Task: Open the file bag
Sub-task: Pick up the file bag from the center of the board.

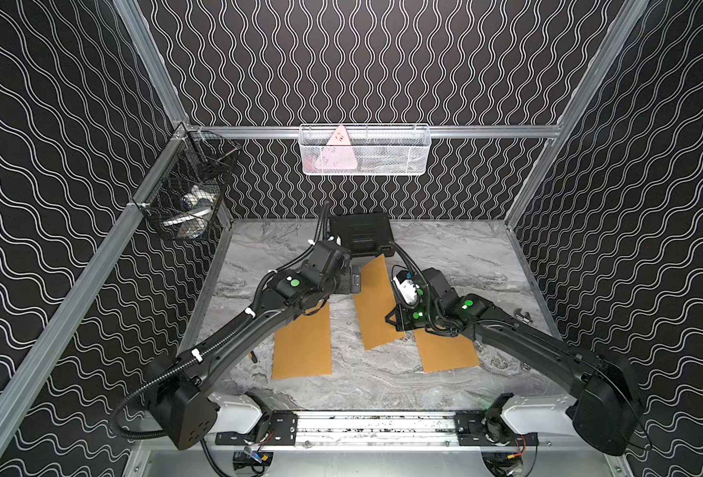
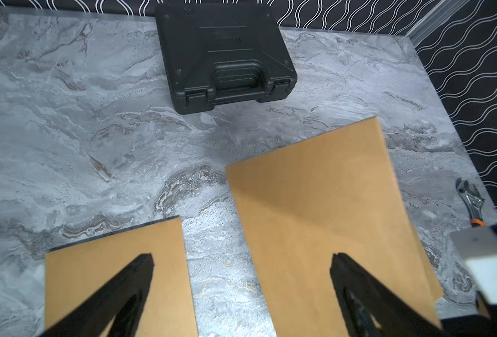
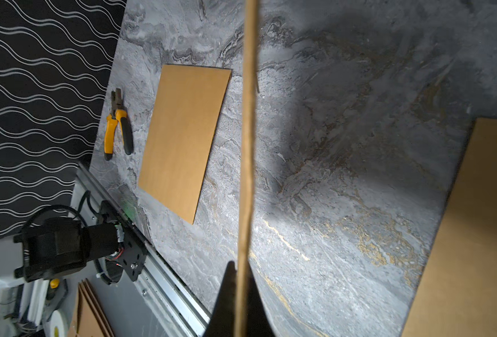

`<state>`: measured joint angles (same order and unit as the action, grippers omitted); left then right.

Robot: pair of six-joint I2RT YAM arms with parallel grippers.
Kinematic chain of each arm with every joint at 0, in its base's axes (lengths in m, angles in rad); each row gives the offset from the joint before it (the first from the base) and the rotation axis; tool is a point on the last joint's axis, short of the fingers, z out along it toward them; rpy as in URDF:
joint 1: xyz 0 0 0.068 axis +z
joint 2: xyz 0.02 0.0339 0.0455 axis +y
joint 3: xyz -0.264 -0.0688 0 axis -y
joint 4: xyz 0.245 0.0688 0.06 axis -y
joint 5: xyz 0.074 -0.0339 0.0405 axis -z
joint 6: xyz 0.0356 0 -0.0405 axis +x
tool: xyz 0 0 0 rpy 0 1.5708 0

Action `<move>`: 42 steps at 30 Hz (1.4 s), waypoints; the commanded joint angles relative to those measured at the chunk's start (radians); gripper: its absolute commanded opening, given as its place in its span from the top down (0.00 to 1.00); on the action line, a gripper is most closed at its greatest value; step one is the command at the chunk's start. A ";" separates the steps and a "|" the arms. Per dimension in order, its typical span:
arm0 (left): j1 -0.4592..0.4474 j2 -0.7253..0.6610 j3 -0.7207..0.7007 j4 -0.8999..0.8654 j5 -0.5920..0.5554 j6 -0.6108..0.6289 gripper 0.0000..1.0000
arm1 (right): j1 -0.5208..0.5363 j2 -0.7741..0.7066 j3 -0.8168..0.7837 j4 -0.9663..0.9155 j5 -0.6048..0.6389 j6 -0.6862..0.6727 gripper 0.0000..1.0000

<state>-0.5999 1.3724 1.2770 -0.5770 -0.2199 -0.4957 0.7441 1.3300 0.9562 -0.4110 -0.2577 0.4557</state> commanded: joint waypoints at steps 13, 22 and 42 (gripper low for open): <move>-0.039 0.103 0.100 -0.013 0.026 -0.035 0.02 | 0.151 0.074 0.096 -0.019 0.202 -0.027 1.00; -0.042 0.109 0.125 -0.001 0.031 -0.049 0.04 | 0.176 0.111 0.146 -0.044 0.218 -0.049 1.00; -0.041 0.198 0.148 0.012 0.020 -0.067 0.27 | 0.213 0.101 0.217 -0.067 0.242 -0.076 1.00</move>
<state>-0.6392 1.5581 1.4246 -0.5896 -0.2352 -0.5484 0.9478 1.4429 1.1538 -0.5861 0.0074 0.4305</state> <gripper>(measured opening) 0.752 0.049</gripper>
